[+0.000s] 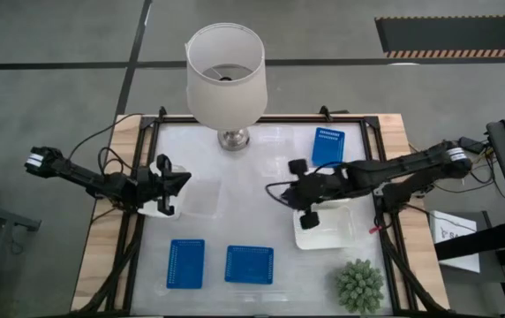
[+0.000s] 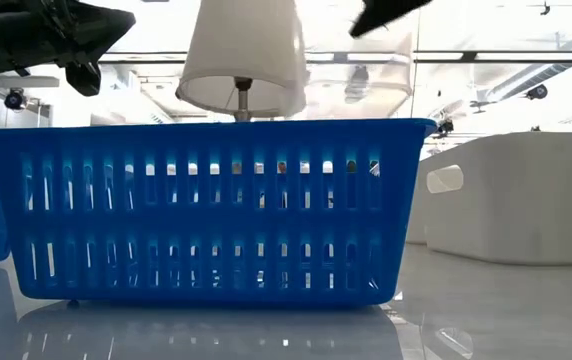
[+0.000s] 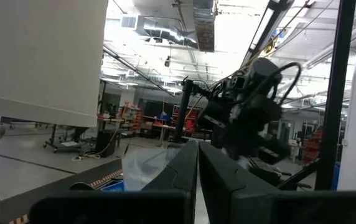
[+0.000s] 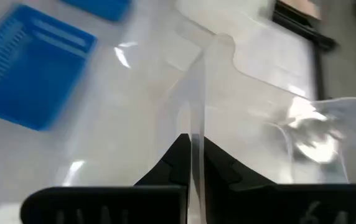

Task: Stack baskets by color
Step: Stack the bottom right transparent bin on the transparent bin

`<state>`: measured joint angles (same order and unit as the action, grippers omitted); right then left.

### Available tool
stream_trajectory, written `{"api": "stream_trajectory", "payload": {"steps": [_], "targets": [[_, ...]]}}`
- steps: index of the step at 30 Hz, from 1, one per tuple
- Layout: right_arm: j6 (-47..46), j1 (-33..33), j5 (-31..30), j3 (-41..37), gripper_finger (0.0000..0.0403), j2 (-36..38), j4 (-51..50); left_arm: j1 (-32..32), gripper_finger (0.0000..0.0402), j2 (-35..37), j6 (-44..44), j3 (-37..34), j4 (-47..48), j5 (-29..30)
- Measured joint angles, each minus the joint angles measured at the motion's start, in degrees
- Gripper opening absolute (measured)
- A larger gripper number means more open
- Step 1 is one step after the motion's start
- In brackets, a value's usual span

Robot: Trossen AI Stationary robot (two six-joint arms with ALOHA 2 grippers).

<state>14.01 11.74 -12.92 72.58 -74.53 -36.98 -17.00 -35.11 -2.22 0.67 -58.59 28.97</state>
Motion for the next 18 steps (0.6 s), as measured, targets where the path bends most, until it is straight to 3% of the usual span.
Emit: {"api": "stream_trajectory", "payload": {"steps": [4,11,18], "targets": [[-1.3,-1.4,-2.2,-5.4,0.0009,5.1,0.9,0.0,0.0,0.0,0.0,0.0,0.0,0.0],[-0.7,-4.8,-5.2,-17.8,0.0009,12.2,10.9,0.0,0.0,-0.3,0.0,0.0,-0.6,0.0],[0.9,-9.8,-5.1,-22.3,0.0009,13.6,17.9,0.0,0.0,-0.3,0.0,0.0,-1.2,0.5]]}}
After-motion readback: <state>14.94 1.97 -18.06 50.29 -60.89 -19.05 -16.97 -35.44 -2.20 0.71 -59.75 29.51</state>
